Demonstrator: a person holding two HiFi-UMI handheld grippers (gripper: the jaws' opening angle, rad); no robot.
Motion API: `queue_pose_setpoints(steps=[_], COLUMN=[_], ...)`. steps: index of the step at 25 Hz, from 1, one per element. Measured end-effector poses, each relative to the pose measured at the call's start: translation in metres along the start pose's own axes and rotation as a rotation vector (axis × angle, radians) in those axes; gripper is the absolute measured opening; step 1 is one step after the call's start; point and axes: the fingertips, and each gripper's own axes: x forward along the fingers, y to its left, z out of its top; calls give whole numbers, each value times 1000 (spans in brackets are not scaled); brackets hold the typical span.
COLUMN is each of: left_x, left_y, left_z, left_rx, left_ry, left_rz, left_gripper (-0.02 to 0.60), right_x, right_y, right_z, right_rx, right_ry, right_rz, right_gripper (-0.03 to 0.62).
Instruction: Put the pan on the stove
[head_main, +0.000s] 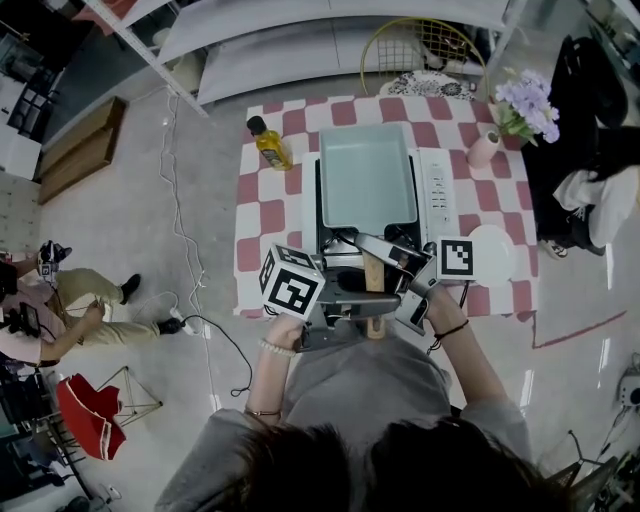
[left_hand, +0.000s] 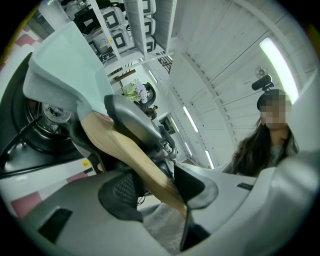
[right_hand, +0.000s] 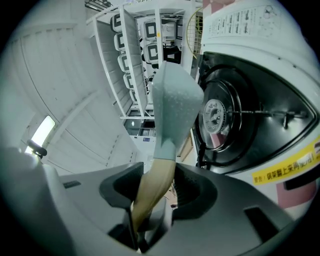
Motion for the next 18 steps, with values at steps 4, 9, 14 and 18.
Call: queue_pose_setpoints(steps=[4,9,14,18], left_x=[1,1,0,-1], left_y=[3,5,8,9], left_z=[-3,-7,-9,-12], left_rx=[-14,-26,-36,-43], left_ry=[4,13,21,28], left_rz=[-5,-11,-14,-16], left_gripper=[195,195,195,195], right_x=[-2,-3,-3,-3], right_y=[-6,-10,-14,-17], right_z=[-1,-3,-4,-6], right_rx=[7,17,18,23], right_ry=[-4,-11,-10,-13], right_rz=[-16,-22,-32,-37], right_gripper=[196,196,196,196])
